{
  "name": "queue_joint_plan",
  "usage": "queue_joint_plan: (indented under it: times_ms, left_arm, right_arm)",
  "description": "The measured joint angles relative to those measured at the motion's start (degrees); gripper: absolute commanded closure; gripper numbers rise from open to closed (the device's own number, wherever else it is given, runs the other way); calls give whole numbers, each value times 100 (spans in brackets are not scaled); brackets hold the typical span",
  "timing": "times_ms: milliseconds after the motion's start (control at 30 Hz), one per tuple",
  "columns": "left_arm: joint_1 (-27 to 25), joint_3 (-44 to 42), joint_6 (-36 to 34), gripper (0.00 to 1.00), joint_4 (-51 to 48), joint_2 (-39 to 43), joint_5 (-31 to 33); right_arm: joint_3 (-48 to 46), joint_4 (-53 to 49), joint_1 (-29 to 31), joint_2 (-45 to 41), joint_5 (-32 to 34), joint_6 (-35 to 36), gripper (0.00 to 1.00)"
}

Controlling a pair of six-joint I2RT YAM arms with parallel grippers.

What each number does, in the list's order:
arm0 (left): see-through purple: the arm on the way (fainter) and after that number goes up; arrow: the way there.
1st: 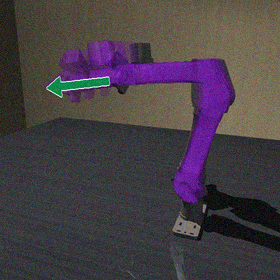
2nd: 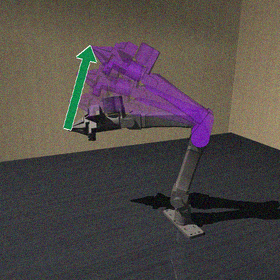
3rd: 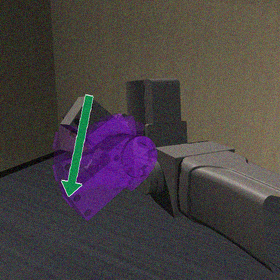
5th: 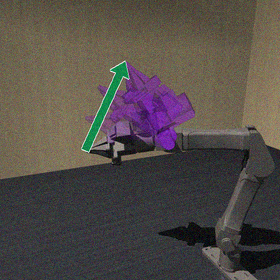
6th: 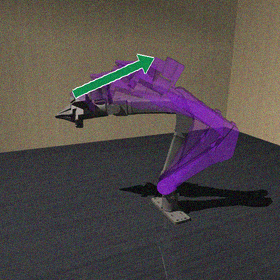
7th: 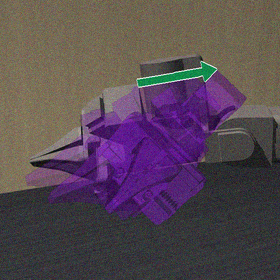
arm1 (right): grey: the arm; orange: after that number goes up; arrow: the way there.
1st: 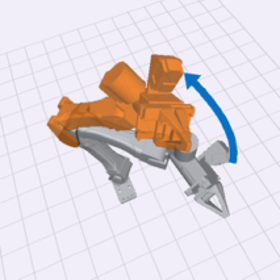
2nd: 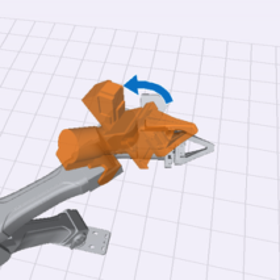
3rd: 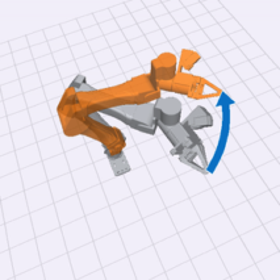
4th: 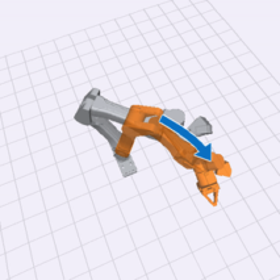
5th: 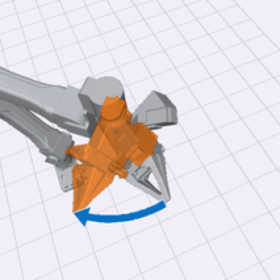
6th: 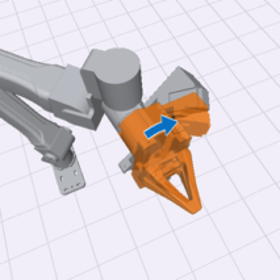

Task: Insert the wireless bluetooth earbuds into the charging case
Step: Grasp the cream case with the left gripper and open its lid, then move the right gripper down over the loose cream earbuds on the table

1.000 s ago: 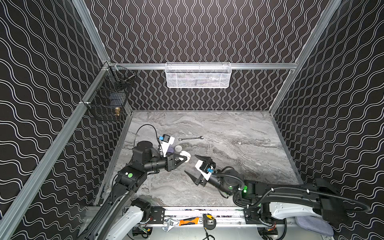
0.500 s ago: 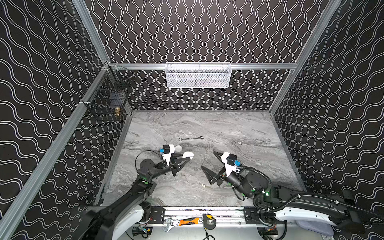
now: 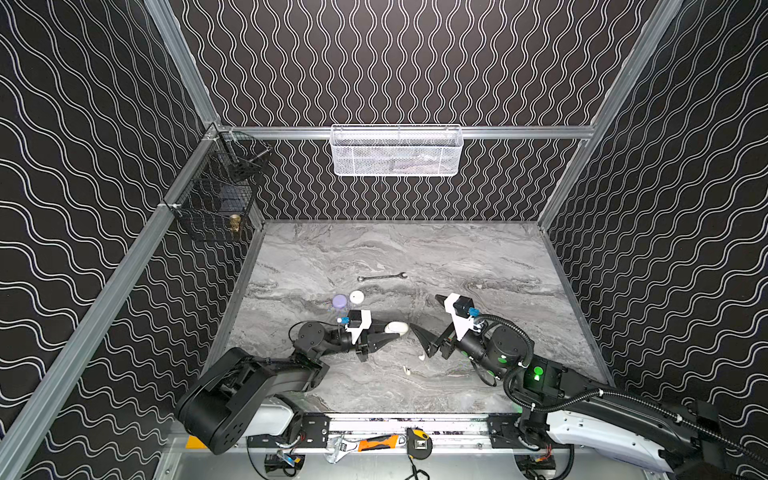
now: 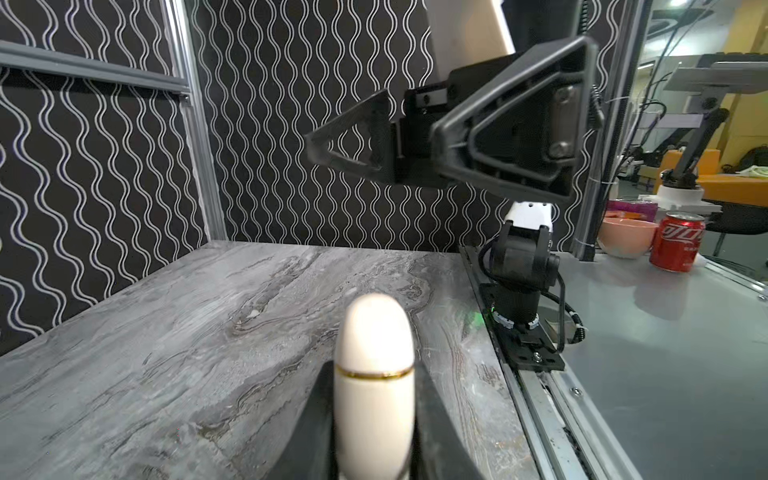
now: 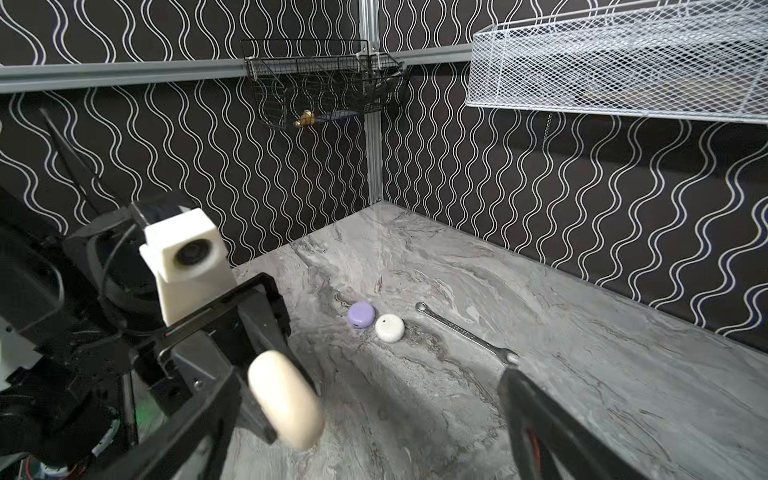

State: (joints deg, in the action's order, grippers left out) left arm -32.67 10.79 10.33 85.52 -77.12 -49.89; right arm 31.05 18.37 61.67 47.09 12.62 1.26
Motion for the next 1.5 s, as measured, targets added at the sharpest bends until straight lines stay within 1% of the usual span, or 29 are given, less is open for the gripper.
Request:
queue_joint_plan:
  times_ms: [167, 300, 467, 667, 867, 1000, 1067, 1133, 1300, 1400, 1500]
  left_arm:
    - [-26, 61, -17, 100, 57, -50, -107]
    - [-46, 15, -44, 100, 98, 120, -173]
    - [-61, 2, -144, 100, 133, 168, -238]
    - [-79, 2, -146, 100, 129, 238, -286]
    - [-79, 26, -144, 100, 114, 254, -122]
    - [-79, 44, -146, 100, 31, 243, -70]
    - [-116, 39, -151, 100, 70, 245, -275]
    - [-118, 39, -151, 100, 85, 234, -282]
    - [-131, 39, -153, 100, 101, 190, -407]
    - [-127, -4, -164, 100, 131, 168, -369]
    - [-109, -22, -164, 100, 136, 107, -278]
  right_arm:
    - [-262, 339, -92, 210, -763, 201, 2]
    - [-358, 483, -175, 389, -1038, 289, 7]
    - [-472, 684, -190, 433, -1163, 284, 9]
    - [-529, 879, -214, 566, -1163, 275, 13]
    - [-448, 992, -236, 713, -1132, 262, 23]
    - [-444, 1200, -262, 732, -922, 170, 27]
    - [-435, 1362, -313, 728, -643, 125, 28]
    - [-435, 1427, -328, 719, -529, 83, 28]
    - [-382, 1512, -334, 737, -455, -50, 29]
    - [-214, 1384, -339, 704, -389, -227, 29]
    - [-26, 1058, -339, 448, -251, -529, 29]
